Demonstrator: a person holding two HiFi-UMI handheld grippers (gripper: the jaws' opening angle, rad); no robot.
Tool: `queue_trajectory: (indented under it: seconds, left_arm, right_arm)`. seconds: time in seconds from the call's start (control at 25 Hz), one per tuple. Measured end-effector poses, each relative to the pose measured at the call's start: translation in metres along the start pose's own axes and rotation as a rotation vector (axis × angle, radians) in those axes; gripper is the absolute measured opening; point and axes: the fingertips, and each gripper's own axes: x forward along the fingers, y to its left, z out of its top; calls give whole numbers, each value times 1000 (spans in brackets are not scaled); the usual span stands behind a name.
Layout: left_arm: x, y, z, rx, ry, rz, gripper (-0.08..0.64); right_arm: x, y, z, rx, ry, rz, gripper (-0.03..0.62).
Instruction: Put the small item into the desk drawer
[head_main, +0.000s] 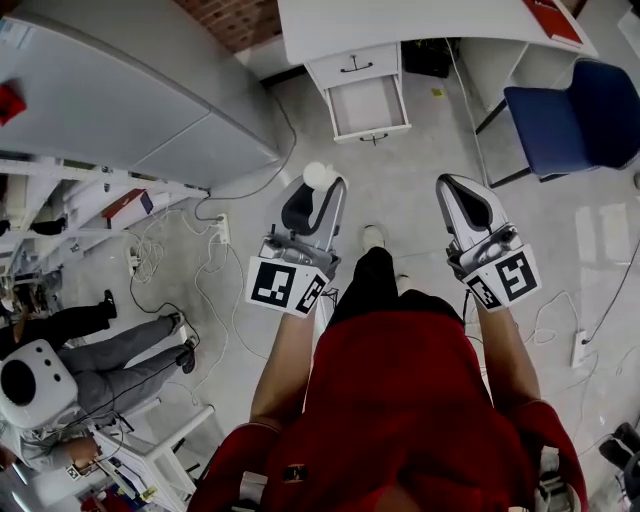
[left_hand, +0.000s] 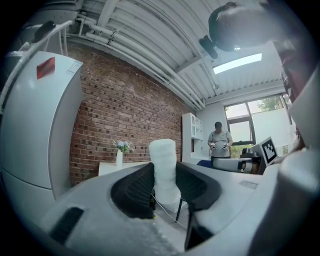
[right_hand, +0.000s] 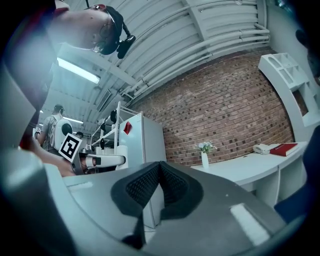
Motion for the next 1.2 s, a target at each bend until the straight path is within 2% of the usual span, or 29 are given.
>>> queue_trajectory:
  seconds: [0.24, 0.72, 0.96, 1.2]
  left_arm:
    - [47, 49, -28, -34, 30, -18, 135]
    - [143, 139, -80, -43, 129, -92, 135]
    - [180, 168, -117, -63, 194, -143, 135]
    - [214, 183, -167, -79, 270, -169, 135]
  right_arm:
    - [41, -35, -11, -21, 47, -45, 8]
    - [140, -108, -57, -26, 154, -128, 8]
    - [173, -131, -75, -58, 190, -168, 8]
    - [189, -157, -111, -74, 226, -178, 8]
